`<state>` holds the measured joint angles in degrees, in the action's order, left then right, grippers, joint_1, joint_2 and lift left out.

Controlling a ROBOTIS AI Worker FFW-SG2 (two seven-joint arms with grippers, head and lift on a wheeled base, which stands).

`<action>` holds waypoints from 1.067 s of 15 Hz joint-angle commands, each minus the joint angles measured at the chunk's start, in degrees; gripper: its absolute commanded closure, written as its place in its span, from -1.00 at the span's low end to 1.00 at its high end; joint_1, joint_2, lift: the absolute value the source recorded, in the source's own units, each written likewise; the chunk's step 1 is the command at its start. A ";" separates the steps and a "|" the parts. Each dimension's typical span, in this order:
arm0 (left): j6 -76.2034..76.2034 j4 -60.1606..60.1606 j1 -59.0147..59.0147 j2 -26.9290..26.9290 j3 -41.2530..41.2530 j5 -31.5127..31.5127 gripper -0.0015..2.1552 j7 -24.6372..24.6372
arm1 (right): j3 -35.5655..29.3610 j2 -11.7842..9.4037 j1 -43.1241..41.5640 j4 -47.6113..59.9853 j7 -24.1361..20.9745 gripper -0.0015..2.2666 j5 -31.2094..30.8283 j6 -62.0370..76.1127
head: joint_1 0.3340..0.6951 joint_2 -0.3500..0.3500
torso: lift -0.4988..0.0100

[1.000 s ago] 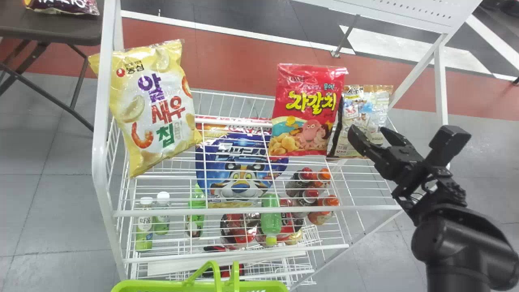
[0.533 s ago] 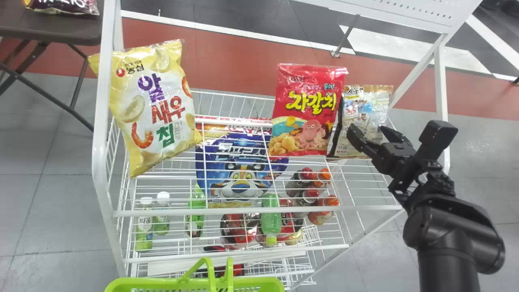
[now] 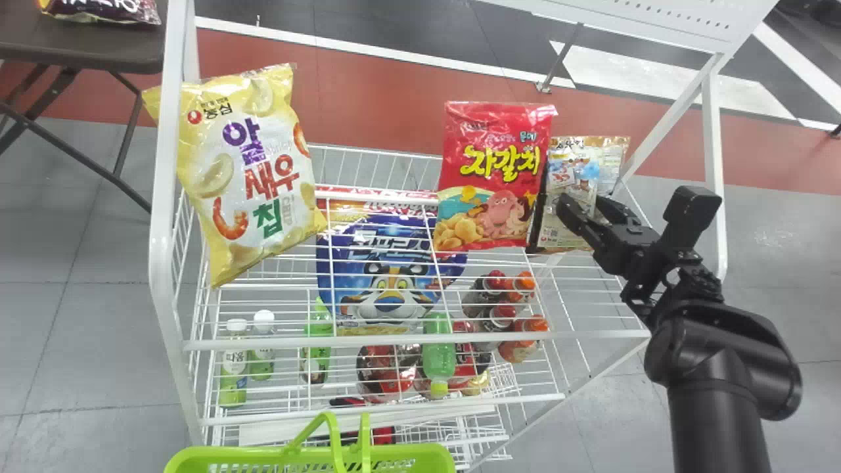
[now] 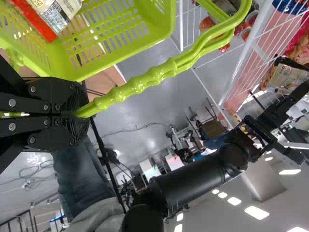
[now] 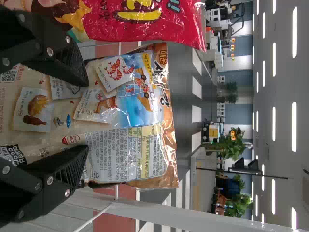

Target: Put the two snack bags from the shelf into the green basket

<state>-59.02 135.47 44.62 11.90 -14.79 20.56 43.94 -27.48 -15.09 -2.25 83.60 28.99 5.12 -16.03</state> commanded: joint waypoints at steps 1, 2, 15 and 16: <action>0.18 -0.21 -0.06 -0.12 0.20 0.18 0.67 0.01 | 0.58 0.41 -0.21 -0.28 -0.61 0.75 0.06 0.42 | 1.00 -1.00 | 0.92; 0.18 -0.21 -0.06 -0.21 0.20 0.18 0.68 0.01 | 0.41 0.41 0.23 -0.19 -1.05 0.89 0.15 1.12 | 1.00 -1.00 | 0.92; 0.18 -0.03 -0.06 -0.38 -0.16 0.01 0.68 -0.25 | -2.84 4.19 12.53 20.46 -7.29 0.89 8.59 -3.45 | 1.00 -1.00 | 0.92; 0.18 -0.03 -0.06 -0.38 -0.16 0.01 0.67 -0.25 | -3.02 4.72 14.46 23.80 -7.29 0.89 9.73 -5.03 | 1.00 -1.00 | 0.92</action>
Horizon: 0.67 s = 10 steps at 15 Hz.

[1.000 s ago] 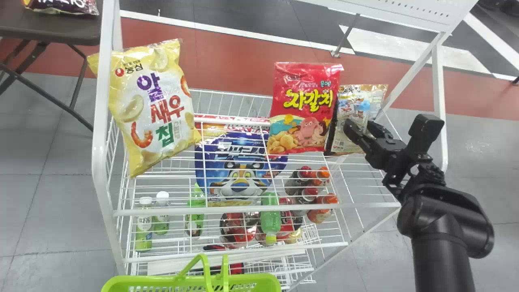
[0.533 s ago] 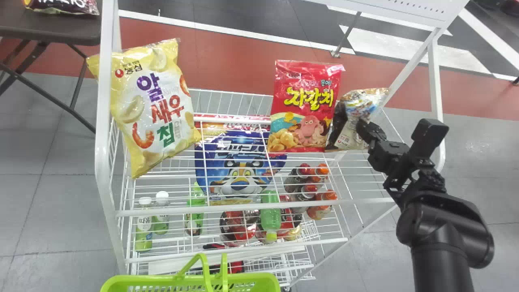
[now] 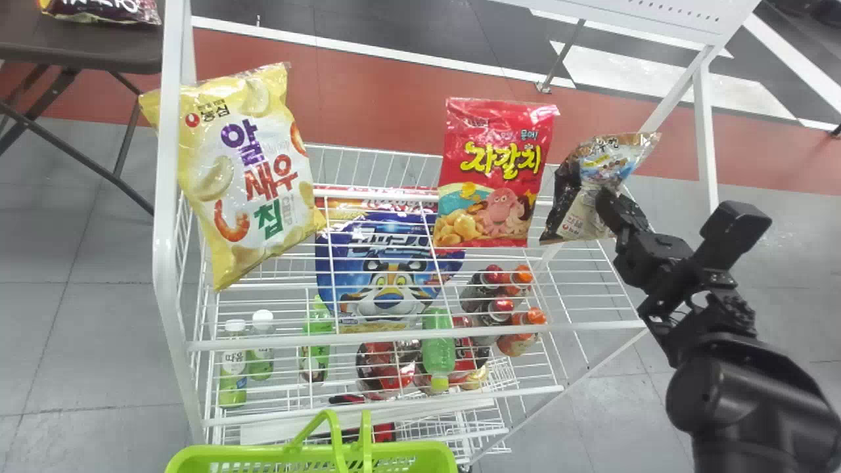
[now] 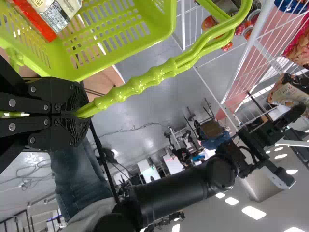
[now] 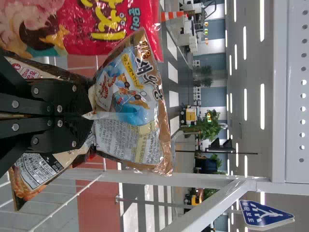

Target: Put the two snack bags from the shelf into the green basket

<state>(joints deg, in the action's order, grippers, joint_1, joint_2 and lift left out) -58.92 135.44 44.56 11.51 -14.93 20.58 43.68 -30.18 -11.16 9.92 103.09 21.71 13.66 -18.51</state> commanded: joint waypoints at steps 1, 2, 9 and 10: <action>0.07 0.00 0.00 -0.09 -0.01 -0.02 0.67 0.00 | -0.32 1.23 4.05 8.01 0.00 0.89 1.89 -4.83 | 1.00 -1.00 | 0.92; 0.07 0.00 0.00 -0.09 -0.01 -0.02 0.67 0.00 | -0.32 1.67 5.81 11.26 0.00 0.89 2.51 -7.11 | 1.00 -1.00 | 0.92; 0.25 -0.09 0.00 -0.17 -0.19 -0.02 0.68 0.00 | -3.75 5.80 17.85 33.50 0.09 0.89 9.54 -39.99 | 1.00 -1.00 | 0.92; 0.25 -0.09 0.09 -0.17 -0.19 -0.02 0.68 0.00 | -4.80 6.24 18.73 35.08 0.88 0.89 10.77 -44.03 | 1.00 -1.00 | 0.92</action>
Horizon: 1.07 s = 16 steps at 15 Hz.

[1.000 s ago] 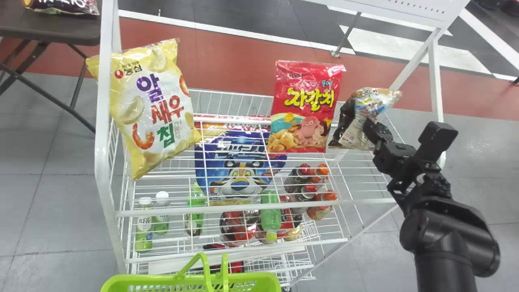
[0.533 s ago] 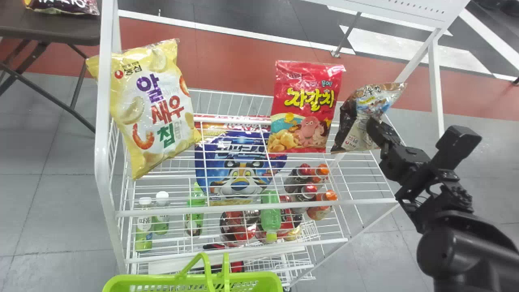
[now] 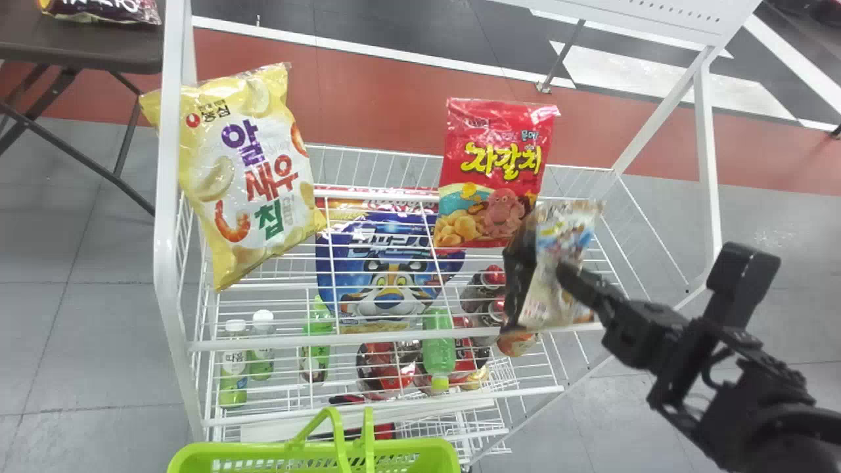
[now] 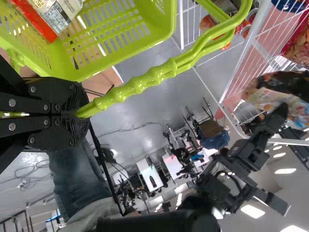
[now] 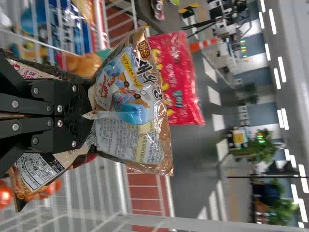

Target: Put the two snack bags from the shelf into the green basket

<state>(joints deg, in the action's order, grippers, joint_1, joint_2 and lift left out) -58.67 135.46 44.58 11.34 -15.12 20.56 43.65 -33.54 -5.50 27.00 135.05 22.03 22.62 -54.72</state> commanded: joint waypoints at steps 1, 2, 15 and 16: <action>0.00 -0.11 0.07 0.00 -0.09 0.00 0.67 0.12 | -2.84 1.01 3.06 5.31 1.17 0.89 4.01 -11.69 | 1.00 -1.00 | 0.92; 0.00 -0.20 0.07 0.00 -0.09 0.00 0.68 0.12 | -3.81 1.54 4.20 7.33 1.79 0.89 5.51 -15.20 | 1.00 -1.00 | 0.92; 0.35 -0.11 0.07 0.18 -0.35 0.00 0.68 0.20 | 13.50 2.77 13.08 8.47 2.84 0.89 2.78 -35.36 | 1.00 -1.00 | 0.92; 0.35 -0.02 0.07 0.18 -0.44 0.00 0.68 0.20 | 15.70 2.68 13.08 7.33 2.84 0.89 2.52 -35.36 | 1.00 -1.00 | 0.92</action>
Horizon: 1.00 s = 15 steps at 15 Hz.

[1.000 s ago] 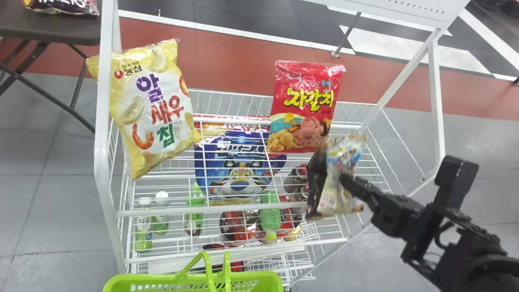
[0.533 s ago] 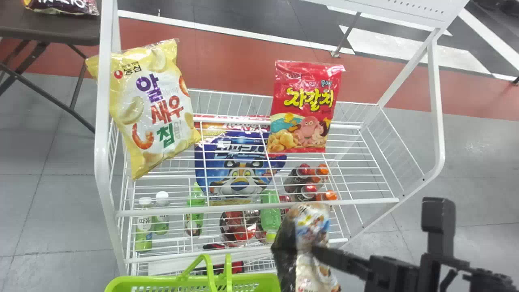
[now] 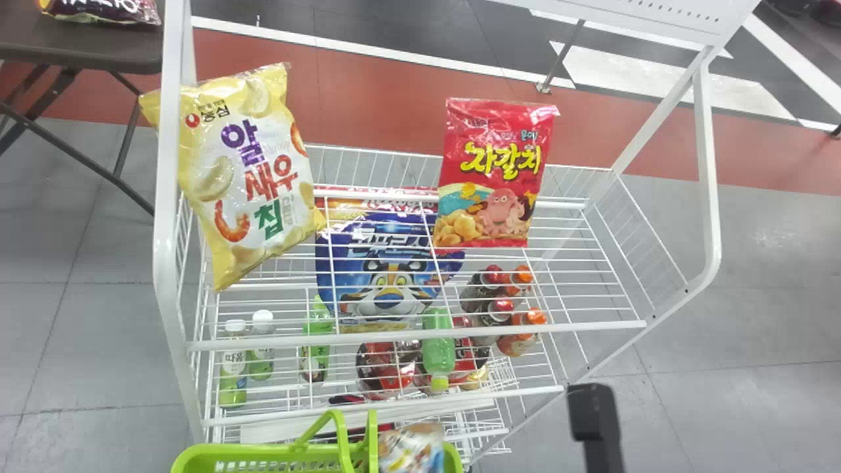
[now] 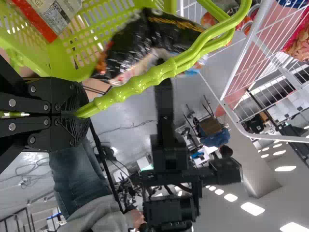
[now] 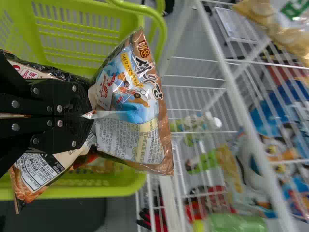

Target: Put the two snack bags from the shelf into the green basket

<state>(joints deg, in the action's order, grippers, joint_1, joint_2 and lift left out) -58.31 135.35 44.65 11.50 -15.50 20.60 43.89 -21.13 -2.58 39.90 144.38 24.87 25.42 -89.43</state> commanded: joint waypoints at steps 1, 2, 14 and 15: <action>-0.01 0.17 0.00 0.10 -0.06 -0.03 0.67 -0.03 | 5.31 -0.23 0.18 -2.88 -0.09 0.89 -0.72 -0.65 | 1.00 -1.00 | 0.92; -0.01 0.17 0.00 0.19 0.03 -0.03 0.68 -0.03 | 8.13 -0.32 0.18 -3.93 -0.44 0.89 -2.04 -0.65 | 1.00 -1.00 | 0.92; 0.17 -0.18 0.44 -0.16 -0.15 -0.12 0.67 -0.29 | 3.47 -0.49 2.11 0.73 1.14 -0.94 -4.76 9.49 | 1.00 -1.00 | 0.92; 0.34 -0.27 0.44 -0.16 -0.32 -0.12 0.67 -0.29 | 1.01 0.47 2.38 2.22 1.49 -0.94 -3.53 15.47 | 1.00 -1.00 | 0.92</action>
<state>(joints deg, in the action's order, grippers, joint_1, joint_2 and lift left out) -58.14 135.26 45.05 11.41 -15.60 20.52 43.61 -16.79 -3.19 41.66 144.20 26.10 20.67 -81.48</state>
